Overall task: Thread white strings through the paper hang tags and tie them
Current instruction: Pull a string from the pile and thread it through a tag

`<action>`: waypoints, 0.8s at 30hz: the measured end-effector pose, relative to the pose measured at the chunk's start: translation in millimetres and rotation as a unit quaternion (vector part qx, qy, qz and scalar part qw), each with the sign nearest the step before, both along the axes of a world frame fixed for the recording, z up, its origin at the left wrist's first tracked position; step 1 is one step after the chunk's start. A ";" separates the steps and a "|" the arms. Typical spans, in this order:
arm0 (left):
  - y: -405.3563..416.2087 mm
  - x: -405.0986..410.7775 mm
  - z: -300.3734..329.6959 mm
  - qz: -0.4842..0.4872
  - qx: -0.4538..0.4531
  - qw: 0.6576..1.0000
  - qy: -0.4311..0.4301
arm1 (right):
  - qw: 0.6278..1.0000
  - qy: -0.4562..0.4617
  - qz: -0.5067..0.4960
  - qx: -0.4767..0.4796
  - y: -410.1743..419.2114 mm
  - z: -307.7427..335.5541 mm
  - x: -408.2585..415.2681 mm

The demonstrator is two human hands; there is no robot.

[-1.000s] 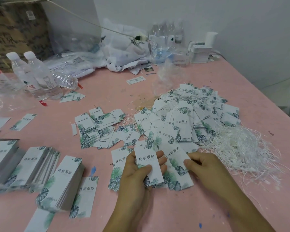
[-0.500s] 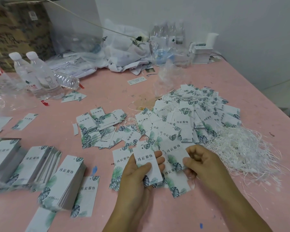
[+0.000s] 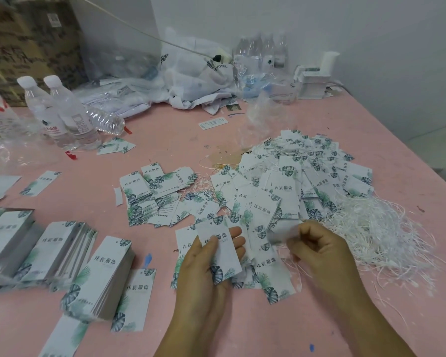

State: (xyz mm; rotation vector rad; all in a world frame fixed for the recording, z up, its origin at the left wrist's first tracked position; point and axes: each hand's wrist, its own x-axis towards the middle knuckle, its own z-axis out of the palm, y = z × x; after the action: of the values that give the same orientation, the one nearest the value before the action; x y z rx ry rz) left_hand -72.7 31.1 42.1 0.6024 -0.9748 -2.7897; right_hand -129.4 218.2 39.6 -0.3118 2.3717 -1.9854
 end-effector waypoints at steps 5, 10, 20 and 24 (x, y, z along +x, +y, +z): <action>-8.2 -3.3 5.7 0.019 0.005 1.000 -0.023 | 0.981 -0.075 0.010 0.180 2.9 -2.2 -1.0; -17.4 -6.1 5.5 0.036 0.018 0.998 -0.042 | 0.947 -0.103 0.039 0.301 -5.3 5.0 6.0; -32.6 -8.2 7.9 0.067 0.005 0.997 -0.045 | 0.880 0.338 0.072 0.325 -63.5 9.8 32.8; -49.2 -7.1 7.1 0.079 0.022 0.996 -0.034 | 0.816 0.367 0.201 0.400 -100.5 -10.8 39.0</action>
State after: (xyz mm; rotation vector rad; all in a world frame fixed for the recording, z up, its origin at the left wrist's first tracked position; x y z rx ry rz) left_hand -79.7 -18.1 49.1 0.7515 -0.8391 -2.6737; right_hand -90.4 117.7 28.8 -1.5518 2.8953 -0.5893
